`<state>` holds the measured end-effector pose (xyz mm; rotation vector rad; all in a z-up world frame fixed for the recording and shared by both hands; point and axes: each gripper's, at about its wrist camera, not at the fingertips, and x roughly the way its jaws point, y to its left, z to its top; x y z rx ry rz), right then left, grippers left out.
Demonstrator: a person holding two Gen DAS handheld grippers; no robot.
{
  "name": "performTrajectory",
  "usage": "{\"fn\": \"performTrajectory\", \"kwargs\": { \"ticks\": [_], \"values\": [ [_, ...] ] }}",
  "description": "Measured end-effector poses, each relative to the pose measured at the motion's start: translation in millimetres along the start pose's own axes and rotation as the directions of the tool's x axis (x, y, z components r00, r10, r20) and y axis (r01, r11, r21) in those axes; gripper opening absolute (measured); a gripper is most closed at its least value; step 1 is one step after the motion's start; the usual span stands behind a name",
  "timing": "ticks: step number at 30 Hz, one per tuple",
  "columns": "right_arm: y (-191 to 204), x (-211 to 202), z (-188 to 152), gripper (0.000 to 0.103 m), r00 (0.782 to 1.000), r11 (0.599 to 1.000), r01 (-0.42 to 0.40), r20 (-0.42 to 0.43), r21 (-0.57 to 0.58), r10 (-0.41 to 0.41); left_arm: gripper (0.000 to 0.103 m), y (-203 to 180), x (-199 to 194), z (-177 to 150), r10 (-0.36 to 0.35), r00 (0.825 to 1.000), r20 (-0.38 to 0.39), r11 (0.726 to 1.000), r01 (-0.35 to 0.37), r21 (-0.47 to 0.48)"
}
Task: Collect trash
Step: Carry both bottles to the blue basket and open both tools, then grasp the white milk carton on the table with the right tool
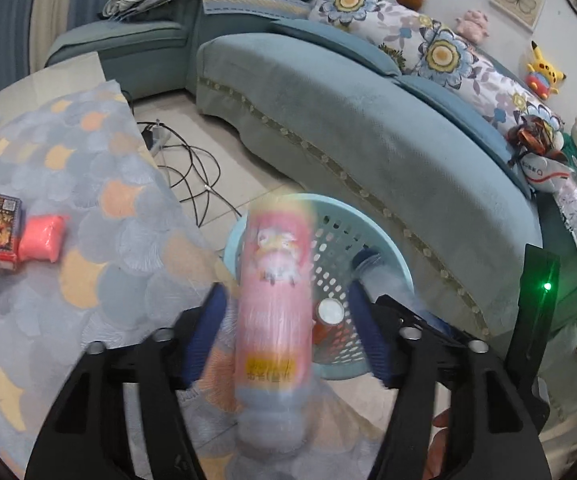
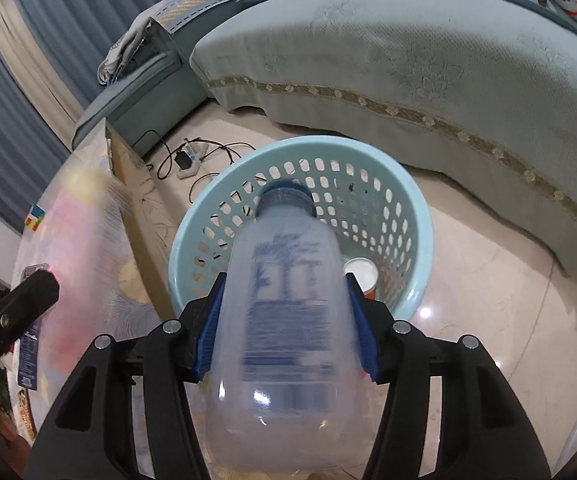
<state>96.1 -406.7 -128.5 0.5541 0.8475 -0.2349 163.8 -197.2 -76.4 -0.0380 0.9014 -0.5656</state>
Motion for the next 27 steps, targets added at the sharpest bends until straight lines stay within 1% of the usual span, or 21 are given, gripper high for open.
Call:
{"fn": "performTrajectory", "kwargs": {
  "ticks": [2,7,11,12,16,19,23,25,27],
  "values": [
    [2,-2,-1,0.054,1.000,1.000,0.008,0.012,-0.017,-0.008,0.064,4,-3,0,0.002,1.000,0.004,1.000,-0.002,-0.008],
    [7,-8,-1,0.054,1.000,1.000,-0.017,0.022,-0.021,0.018,0.064,17,-14,-1,-0.019,1.000,0.019,0.998,0.021,-0.067],
    [11,-13,-3,0.054,0.999,0.999,-0.023,0.026,-0.043,0.024,0.064,22,-19,-2,-0.016,1.000,0.026,0.997,0.018,-0.078],
    [15,-16,-4,0.054,0.999,0.998,-0.024,0.031,-0.055,0.025,0.062,23,-21,-3,-0.017,0.999,0.031,0.996,0.020,-0.082],
    [36,-32,-6,0.053,0.996,0.990,-0.041,0.075,-0.132,0.051,0.062,26,-40,-2,-0.009,0.998,0.061,0.997,0.013,-0.076],
    [61,-49,-10,0.053,0.989,0.974,-0.079,0.106,-0.213,0.103,0.062,35,-66,-3,0.016,0.995,0.100,0.997,-0.009,-0.077],
    [97,-61,-20,0.053,0.981,0.941,-0.121,0.108,-0.316,0.163,0.062,62,-109,-12,0.077,0.986,0.147,0.992,-0.061,-0.113],
    [119,-62,-30,0.053,0.977,0.917,-0.147,0.090,-0.371,0.193,0.062,88,-136,-22,0.134,0.976,0.170,0.982,-0.107,-0.156],
    [142,-61,-40,0.053,0.974,0.891,-0.168,0.068,-0.422,0.216,0.063,112,-159,-34,0.189,0.964,0.186,0.966,-0.149,-0.209]
  ]
}}
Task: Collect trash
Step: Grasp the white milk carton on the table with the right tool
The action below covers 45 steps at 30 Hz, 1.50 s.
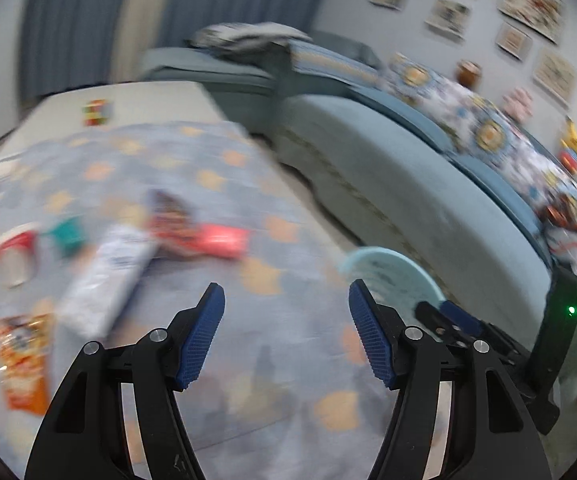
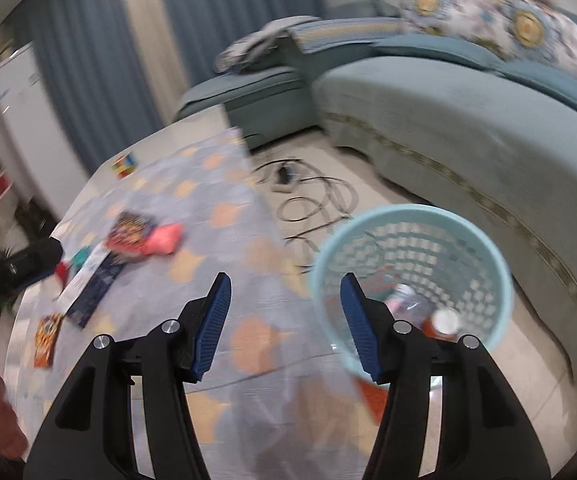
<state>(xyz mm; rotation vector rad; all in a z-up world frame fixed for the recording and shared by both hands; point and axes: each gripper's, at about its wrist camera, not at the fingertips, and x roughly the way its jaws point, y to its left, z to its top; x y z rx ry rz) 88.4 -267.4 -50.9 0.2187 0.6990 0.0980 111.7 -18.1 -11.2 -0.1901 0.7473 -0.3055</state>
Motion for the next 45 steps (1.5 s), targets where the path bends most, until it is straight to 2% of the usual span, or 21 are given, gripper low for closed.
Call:
{"fn": "performTrajectory", "kwargs": {
  "ticks": [5,9,12,15,19,21,23,25,28,30,33,35,38,40,42,43,45],
  "values": [
    [58,17,-1,0.053,0.997,0.990,-0.070,-0.034,-0.119,0.067,0.063,88,-41,-13,0.151,0.988,0.026,0.978,-0.146,-0.146],
    [96,36,0,0.053,0.989,0.977,-0.134,-0.084,-0.167,0.121,0.063,148,-59,-26,0.262,0.965,0.005,0.938,-0.254,-0.237],
    [124,51,5,0.056,0.976,0.967,-0.198,-0.129,-0.162,0.178,0.063,181,-59,-36,0.285,0.957,-0.049,0.917,-0.287,-0.276],
    [152,69,11,0.069,0.964,0.964,-0.233,-0.160,-0.132,0.211,0.064,202,-57,-51,0.260,0.962,-0.084,0.912,-0.273,-0.307],
    [190,96,16,0.074,0.947,0.962,-0.257,-0.220,-0.091,0.233,0.065,210,-49,-66,0.208,0.974,-0.094,0.914,-0.228,-0.336],
    [208,112,17,0.078,0.933,0.961,-0.269,-0.262,-0.057,0.246,0.071,210,-45,-70,0.193,0.977,-0.092,0.922,-0.213,-0.323],
    [221,127,17,0.082,0.924,0.964,-0.265,-0.291,-0.020,0.248,0.073,208,-39,-72,0.197,0.976,-0.098,0.927,-0.217,-0.305],
    [229,147,16,0.084,0.921,0.976,-0.218,-0.328,0.017,0.211,0.074,207,-30,-77,0.203,0.971,-0.122,0.931,-0.230,-0.283],
    [233,170,11,0.084,0.896,0.978,-0.194,-0.393,0.074,0.207,0.074,207,-23,-83,0.234,0.962,-0.139,0.930,-0.263,-0.256],
    [236,179,7,0.084,0.887,0.980,-0.176,-0.416,0.096,0.201,0.078,205,-22,-84,0.240,0.962,-0.133,0.933,-0.266,-0.241],
    [243,182,6,0.084,0.890,0.983,-0.162,-0.419,0.082,0.182,0.083,199,-18,-84,0.265,0.954,-0.139,0.936,-0.289,-0.198],
    [252,183,5,0.084,0.899,0.990,-0.136,-0.416,0.026,0.134,0.083,194,-16,-84,0.286,0.947,-0.142,0.935,-0.309,-0.173],
    [262,187,1,0.084,0.901,0.991,-0.127,-0.422,-0.042,0.098,0.081,190,-13,-83,0.315,0.937,-0.153,0.930,-0.337,-0.148],
    [263,186,-2,0.083,0.899,0.988,-0.140,-0.425,-0.059,0.102,0.077,188,-12,-83,0.343,0.926,-0.161,0.922,-0.364,-0.133],
    [262,182,-2,0.075,0.900,0.985,-0.157,-0.422,-0.073,0.112,0.068,186,-11,-83,0.378,0.910,-0.169,0.911,-0.399,-0.110],
    [262,179,-2,0.073,0.901,0.983,-0.161,-0.420,-0.086,0.111,0.068,186,-12,-83,0.387,0.906,-0.172,0.907,-0.407,-0.106],
    [262,170,-1,0.062,0.910,0.978,-0.165,-0.402,-0.130,0.100,0.066,189,-14,-82,0.377,0.911,-0.169,0.909,-0.399,-0.124]
  ]
}}
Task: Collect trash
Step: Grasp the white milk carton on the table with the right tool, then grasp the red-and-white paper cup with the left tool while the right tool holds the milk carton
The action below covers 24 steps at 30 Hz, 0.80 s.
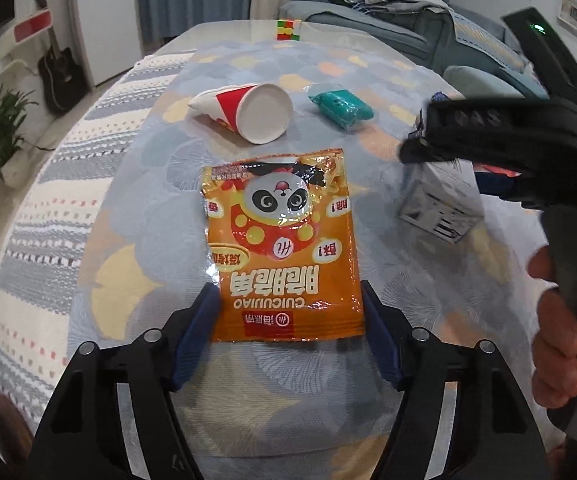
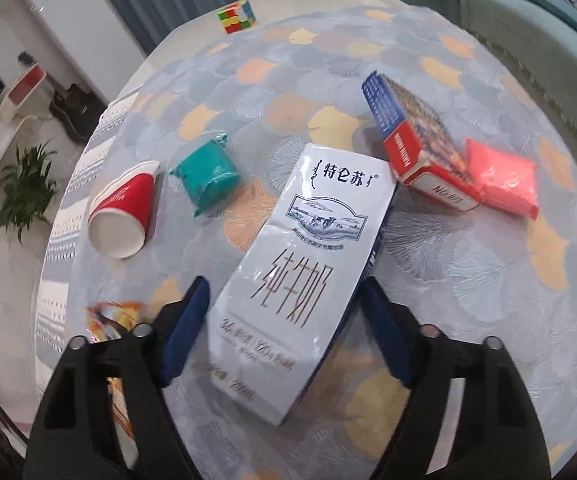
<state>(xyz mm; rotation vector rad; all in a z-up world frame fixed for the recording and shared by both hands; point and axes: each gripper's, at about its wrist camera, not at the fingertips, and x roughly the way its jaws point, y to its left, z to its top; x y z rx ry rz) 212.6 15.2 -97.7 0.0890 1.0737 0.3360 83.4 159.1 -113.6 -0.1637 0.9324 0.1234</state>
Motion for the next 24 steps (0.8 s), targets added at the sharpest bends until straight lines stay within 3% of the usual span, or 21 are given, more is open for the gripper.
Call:
{"fn": "performTrajectory", "kwargs": {
  "ticks": [4,6,11,13,14,16,17,24],
  "values": [
    [1,-9,-11,0.055,1.000,0.998,-0.003,0.015,-0.060,0.004,0.063,5,-3,0,-0.024,1.000,-0.001,1.000,0.023,-0.018],
    [-2,-14,-15,0.053,1.000,0.998,-0.013,0.021,-0.065,0.014,0.047,9,-5,0,-0.023,1.000,0.002,0.999,0.023,-0.027],
    [-15,-34,-23,0.052,0.997,0.996,-0.040,0.064,-0.074,0.045,0.040,21,-10,0,-0.113,0.993,0.022,0.988,0.115,-0.099],
    [-20,-46,-28,0.052,0.993,0.994,-0.072,0.090,-0.076,0.079,0.027,20,-15,0,-0.139,0.989,0.048,0.984,0.143,-0.106],
    [-21,-49,-28,0.052,0.991,0.994,-0.082,0.101,-0.078,0.090,0.013,20,-17,1,-0.155,0.986,0.056,0.981,0.160,-0.109],
    [-27,-62,-30,0.052,0.985,0.992,-0.095,0.134,-0.077,0.105,0.009,18,-21,4,-0.182,0.981,0.074,0.975,0.190,-0.118],
    [-30,-69,-32,0.052,0.981,0.991,-0.111,0.149,-0.074,0.121,0.000,17,-24,4,-0.192,0.978,0.083,0.972,0.201,-0.118],
    [-51,-111,-36,0.052,0.956,0.990,-0.133,0.256,-0.047,0.140,0.000,3,-43,11,-0.285,0.948,0.145,0.948,0.301,-0.107]
  ]
}}
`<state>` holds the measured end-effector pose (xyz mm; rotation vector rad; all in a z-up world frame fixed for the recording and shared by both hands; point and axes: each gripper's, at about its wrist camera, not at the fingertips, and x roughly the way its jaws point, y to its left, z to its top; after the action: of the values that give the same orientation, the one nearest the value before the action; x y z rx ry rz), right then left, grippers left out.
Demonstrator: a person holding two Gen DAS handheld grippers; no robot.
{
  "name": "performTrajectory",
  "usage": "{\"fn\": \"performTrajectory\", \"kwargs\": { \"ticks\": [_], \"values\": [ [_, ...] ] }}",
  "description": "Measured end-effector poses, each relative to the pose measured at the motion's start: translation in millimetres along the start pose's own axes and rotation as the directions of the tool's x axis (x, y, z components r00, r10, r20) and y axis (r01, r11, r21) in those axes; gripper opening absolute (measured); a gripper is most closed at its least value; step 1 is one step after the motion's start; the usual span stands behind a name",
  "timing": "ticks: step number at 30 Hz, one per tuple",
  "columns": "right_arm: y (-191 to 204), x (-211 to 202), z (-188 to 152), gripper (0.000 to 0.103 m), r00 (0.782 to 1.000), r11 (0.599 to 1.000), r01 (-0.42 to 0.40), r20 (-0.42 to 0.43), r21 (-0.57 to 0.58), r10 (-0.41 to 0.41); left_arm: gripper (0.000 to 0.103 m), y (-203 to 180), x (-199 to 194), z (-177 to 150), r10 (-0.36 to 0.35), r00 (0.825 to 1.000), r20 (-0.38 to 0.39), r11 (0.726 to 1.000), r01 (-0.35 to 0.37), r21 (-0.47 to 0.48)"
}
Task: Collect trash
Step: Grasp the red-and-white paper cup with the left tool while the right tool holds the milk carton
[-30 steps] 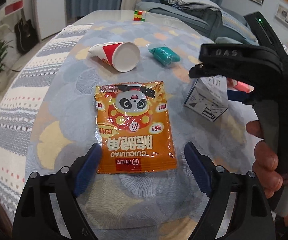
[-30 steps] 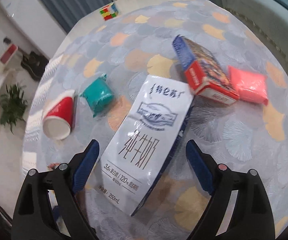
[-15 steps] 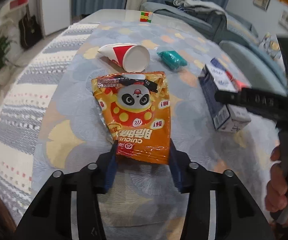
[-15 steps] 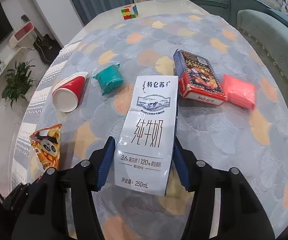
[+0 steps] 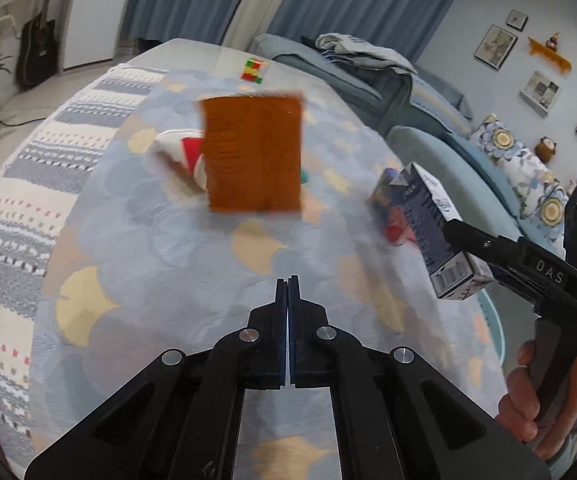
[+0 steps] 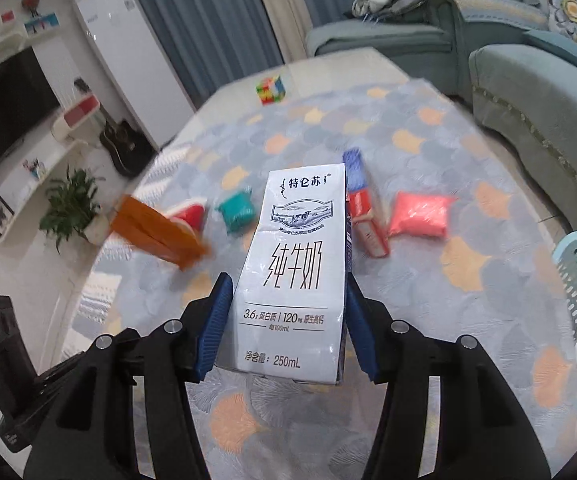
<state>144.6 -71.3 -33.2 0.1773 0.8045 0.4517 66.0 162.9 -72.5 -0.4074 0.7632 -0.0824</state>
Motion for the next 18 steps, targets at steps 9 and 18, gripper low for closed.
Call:
{"fn": "performTrajectory", "kwargs": {
  "ticks": [9,18],
  "values": [
    [-17,-25,-6,0.052,0.999,1.000,-0.012,0.049,0.027,0.010,0.030,4,-1,1,0.017,1.000,0.008,0.999,-0.017,-0.030],
    [-32,-33,-9,0.052,0.994,0.999,0.046,0.103,0.014,-0.047,0.049,5,12,8,0.027,1.000,-0.012,0.999,-0.027,-0.025]
  ]
}}
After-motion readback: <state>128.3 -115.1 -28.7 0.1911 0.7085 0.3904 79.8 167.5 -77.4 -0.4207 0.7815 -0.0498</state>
